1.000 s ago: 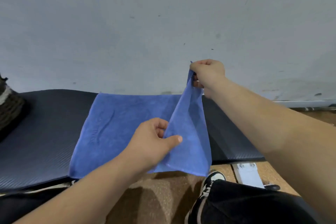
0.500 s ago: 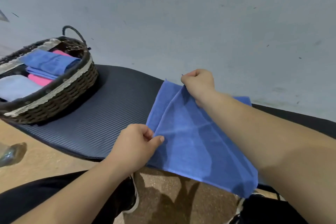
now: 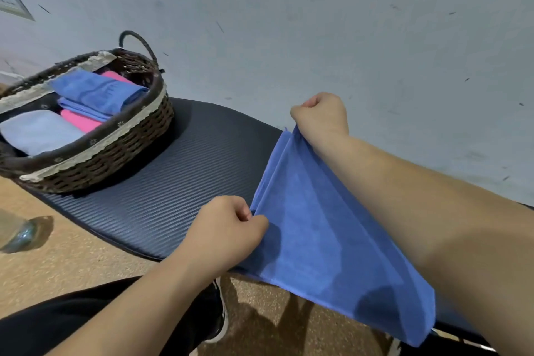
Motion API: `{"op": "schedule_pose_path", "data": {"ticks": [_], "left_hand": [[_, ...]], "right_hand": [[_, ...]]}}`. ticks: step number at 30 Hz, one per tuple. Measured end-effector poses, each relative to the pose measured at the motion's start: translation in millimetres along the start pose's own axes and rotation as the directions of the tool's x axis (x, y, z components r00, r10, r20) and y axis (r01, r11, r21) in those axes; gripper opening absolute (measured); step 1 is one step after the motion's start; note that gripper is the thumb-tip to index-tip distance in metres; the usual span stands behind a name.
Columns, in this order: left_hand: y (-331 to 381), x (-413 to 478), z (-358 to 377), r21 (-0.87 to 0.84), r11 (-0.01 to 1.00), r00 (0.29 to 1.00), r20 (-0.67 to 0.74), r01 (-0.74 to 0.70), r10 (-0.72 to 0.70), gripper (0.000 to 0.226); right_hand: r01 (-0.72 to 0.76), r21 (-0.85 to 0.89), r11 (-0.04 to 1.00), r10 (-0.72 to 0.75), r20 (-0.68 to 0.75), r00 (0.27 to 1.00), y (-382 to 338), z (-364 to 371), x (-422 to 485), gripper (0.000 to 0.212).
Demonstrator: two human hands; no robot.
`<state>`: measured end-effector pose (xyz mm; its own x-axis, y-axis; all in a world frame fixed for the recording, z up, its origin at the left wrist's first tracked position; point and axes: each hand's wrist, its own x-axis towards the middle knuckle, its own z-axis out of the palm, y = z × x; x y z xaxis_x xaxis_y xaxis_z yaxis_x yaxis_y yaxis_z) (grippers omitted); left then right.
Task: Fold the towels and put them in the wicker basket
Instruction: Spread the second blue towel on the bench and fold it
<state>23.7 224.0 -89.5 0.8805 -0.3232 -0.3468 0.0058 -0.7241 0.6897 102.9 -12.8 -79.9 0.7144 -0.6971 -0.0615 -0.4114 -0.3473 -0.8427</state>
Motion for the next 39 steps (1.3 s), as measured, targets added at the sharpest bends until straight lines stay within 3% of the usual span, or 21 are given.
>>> {"op": "schedule_pose_path", "data": {"ticks": [5,9,11,13,15,17,23,26,32,36,39], "left_hand": [[-8.6,4.8,-4.8,0.275,0.960,0.998,-0.024,-0.041,0.050,0.022],[-16.5,5.2,-2.1,0.399,0.912,0.991,-0.047,-0.096,0.125,0.027],[-15.1,2.7,-2.1,0.445,0.888,0.985,-0.064,-0.115,0.159,0.031],[-12.5,1.4,-1.0,0.470,0.877,0.986,-0.065,-0.104,0.152,0.035],[-10.6,0.7,1.3,0.444,0.893,0.994,-0.043,-0.073,0.103,0.038],[-9.0,-0.7,4.6,0.397,0.916,0.998,-0.013,-0.057,0.068,0.038],[-10.4,0.7,8.8,0.339,0.935,0.992,-0.038,-0.102,0.123,0.021],[-14.2,14.8,-0.3,0.355,0.929,0.994,-0.009,-0.102,0.113,0.023],[-8.2,47.9,-6.7,0.340,0.923,0.984,0.072,-0.179,0.164,0.021],[10.1,79.5,-9.8,0.398,0.873,0.954,0.025,-0.283,0.298,0.015],[20.6,73.2,-0.5,0.564,0.753,0.884,-0.082,-0.339,0.460,0.031]], "right_hand": [[-0.040,-0.069,0.997,0.047,0.112,0.993,18.6,18.5,-3.2,0.012],[0.082,0.029,0.996,-0.084,0.099,0.992,30.9,-2.3,-18.8,0.029],[0.161,-0.106,0.981,-0.140,0.183,0.973,34.2,-21.0,-27.7,0.032],[0.244,-0.426,0.871,-0.098,0.335,0.937,42.5,-37.6,-40.2,0.031],[0.315,-0.708,0.632,0.064,0.453,0.889,57.7,-46.8,-57.1,0.056],[0.315,-0.744,0.590,0.150,0.484,0.862,76.4,-49.0,-70.1,0.082],[0.357,-0.643,0.678,-0.060,0.436,0.898,99.0,-52.3,-81.5,0.074],[0.361,-0.754,0.550,-0.108,0.364,0.925,111.1,-70.5,-76.5,0.069],[0.284,-0.778,0.560,0.079,0.392,0.917,134.8,-112.1,-82.0,0.080],[0.136,-0.896,0.422,0.264,0.265,0.927,131.1,-130.4,-108.6,0.094],[-0.004,-0.952,0.305,0.448,0.140,0.883,122.8,-143.2,-132.4,0.106]]}}
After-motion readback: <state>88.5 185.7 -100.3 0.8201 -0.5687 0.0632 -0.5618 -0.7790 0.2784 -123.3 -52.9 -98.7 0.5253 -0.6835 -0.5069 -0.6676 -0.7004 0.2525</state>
